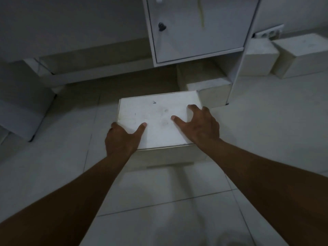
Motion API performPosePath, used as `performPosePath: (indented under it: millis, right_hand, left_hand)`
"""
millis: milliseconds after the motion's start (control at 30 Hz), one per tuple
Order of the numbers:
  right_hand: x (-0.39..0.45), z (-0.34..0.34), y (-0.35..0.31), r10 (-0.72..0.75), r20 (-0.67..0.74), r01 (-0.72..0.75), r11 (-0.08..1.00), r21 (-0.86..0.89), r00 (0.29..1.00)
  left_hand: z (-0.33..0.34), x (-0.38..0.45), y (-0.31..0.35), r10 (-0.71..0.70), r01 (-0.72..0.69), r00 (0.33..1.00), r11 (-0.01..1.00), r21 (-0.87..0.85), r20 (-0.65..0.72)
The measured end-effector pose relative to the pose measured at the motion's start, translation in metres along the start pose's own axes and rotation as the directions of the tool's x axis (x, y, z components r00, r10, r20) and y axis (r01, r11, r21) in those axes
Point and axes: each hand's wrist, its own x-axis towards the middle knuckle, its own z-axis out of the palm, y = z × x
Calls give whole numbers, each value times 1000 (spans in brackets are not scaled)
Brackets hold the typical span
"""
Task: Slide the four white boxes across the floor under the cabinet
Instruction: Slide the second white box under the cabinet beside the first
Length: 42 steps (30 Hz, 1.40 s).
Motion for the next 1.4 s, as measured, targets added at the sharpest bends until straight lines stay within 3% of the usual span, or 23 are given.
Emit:
performPosePath:
  millis: [600,700,767,833,900,1067,1300,1400]
  right_hand:
    - [0,76,55,71,13,-70,996,-59,997]
    - [1,80,52,23,-33,-27,991,-130,999]
    - [11,83,47,-104,-37,96,978,-187,994]
    - [30,85,37,-235,37,238,953,-189,971]
    - [49,89,30,-310,124,331,920,-212,942]
    - [80,100,32,-310,274,388,870,-304,910]
    - [72,92,46,-309,200,361,872,-330,930]
    - [59,85,55,-251,155,292,884,-367,956]
  left_hand:
    - [73,12,-46,-9,21,975,998,-51,224]
    - [75,7,-50,142,-151,970,988,32,197]
    - [75,1,-49,397,-430,896,887,166,199]
    - [75,-7,-51,620,-683,722,711,167,308]
    - [77,-17,-56,698,-795,584,594,120,414]
    - [85,-19,-60,715,-804,576,583,118,395]
    - [77,3,-60,692,-856,494,494,154,526]
    - [72,20,-60,664,-848,507,500,177,549]
